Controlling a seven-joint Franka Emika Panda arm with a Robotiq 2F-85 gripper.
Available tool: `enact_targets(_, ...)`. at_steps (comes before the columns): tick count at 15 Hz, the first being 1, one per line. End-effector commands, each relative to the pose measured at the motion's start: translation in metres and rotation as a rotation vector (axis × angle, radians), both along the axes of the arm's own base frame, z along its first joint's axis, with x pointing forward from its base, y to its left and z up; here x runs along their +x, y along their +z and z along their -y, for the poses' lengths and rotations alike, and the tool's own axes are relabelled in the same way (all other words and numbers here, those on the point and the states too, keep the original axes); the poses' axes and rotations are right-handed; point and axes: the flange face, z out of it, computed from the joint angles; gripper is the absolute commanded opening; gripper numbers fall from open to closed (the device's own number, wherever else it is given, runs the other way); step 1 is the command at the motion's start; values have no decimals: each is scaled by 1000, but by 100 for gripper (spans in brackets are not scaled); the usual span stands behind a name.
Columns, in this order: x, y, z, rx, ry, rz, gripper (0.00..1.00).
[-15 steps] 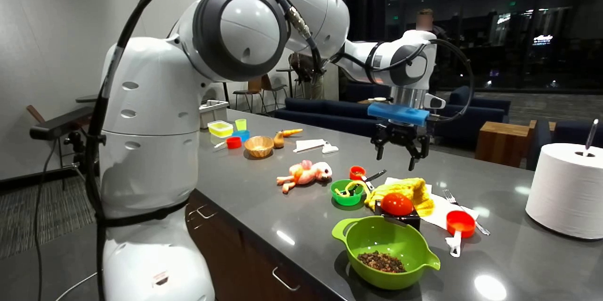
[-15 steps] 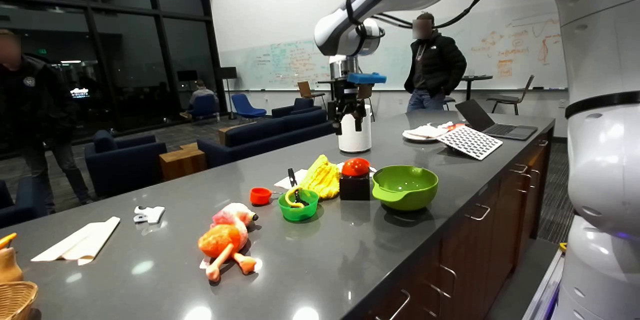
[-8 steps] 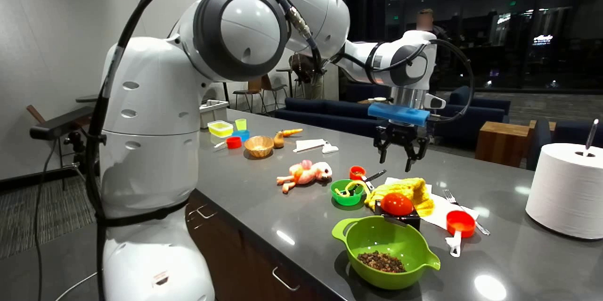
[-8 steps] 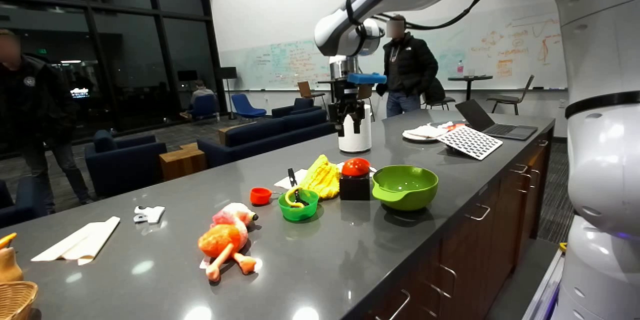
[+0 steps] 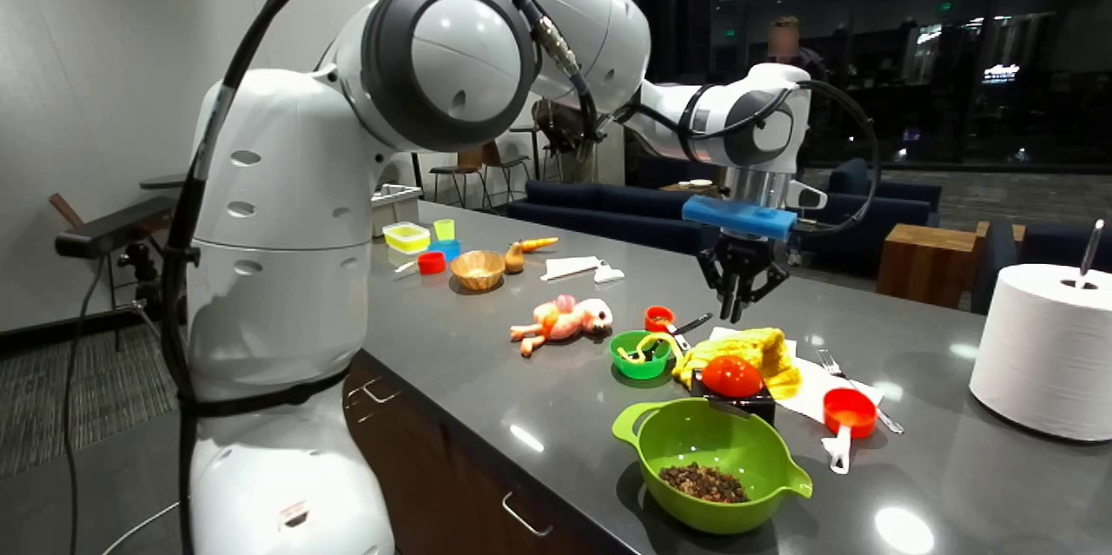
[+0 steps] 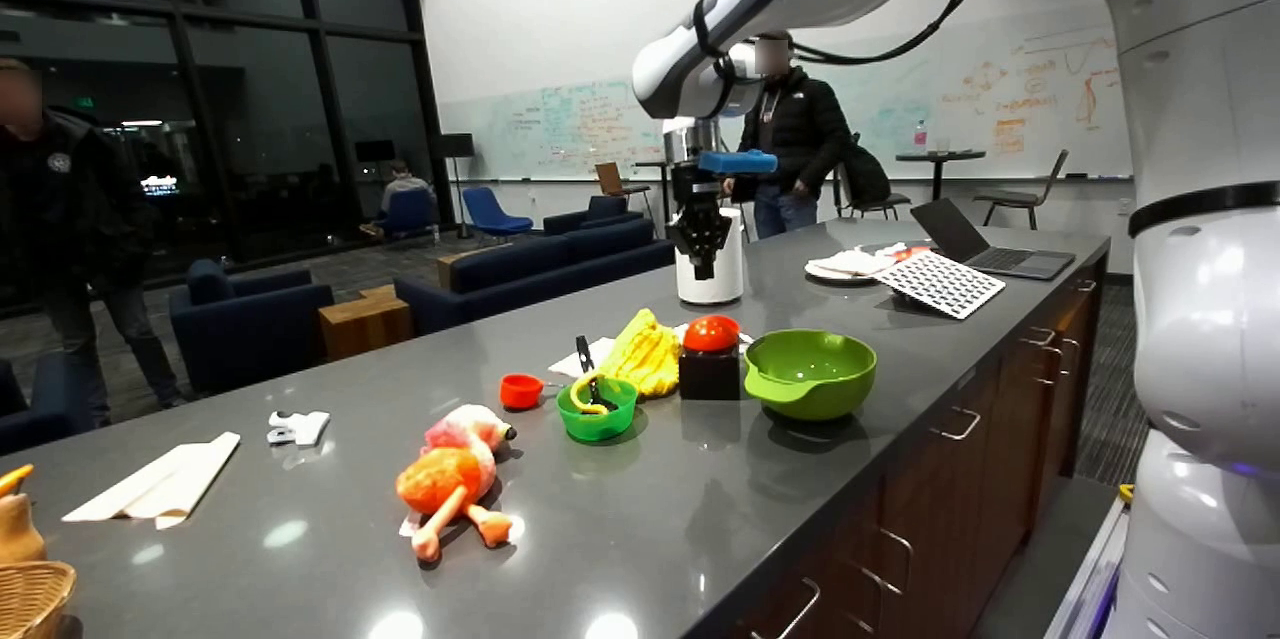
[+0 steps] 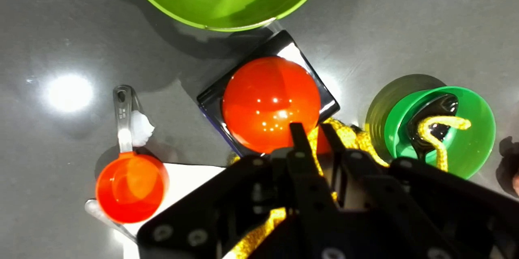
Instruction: Press down on the orange item
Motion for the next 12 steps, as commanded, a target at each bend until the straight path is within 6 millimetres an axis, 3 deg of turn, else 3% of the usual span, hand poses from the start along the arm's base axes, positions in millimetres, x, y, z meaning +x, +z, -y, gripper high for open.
enact_targets(1, -2, -14, 10, -11, -17, -19, 0)
enact_targets(9, -4, -54, 19, -3, -40, -80, 0)
enact_targets(12, -1, -59, 19, 2, -42, -95, 0)
